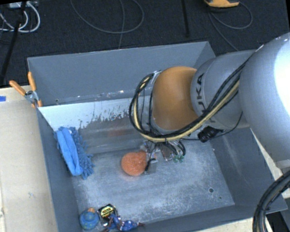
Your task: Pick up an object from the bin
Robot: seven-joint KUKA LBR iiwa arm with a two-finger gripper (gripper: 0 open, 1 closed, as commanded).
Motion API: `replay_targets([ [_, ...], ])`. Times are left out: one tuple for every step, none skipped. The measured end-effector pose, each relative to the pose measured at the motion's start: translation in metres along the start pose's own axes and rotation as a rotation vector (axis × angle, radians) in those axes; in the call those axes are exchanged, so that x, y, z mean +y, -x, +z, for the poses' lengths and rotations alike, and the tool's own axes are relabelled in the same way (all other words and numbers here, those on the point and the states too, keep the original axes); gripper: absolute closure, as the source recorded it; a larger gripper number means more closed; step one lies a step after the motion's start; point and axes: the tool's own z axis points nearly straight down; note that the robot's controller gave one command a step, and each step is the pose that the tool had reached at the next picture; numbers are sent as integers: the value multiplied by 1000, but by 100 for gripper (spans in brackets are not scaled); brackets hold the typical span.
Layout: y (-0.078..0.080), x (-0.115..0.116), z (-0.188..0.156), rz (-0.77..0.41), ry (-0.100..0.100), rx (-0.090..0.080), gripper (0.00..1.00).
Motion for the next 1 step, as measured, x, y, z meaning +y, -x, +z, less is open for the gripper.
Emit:
replay_targets([
  [-17, 7, -139, -25, 0, 0, 100],
])
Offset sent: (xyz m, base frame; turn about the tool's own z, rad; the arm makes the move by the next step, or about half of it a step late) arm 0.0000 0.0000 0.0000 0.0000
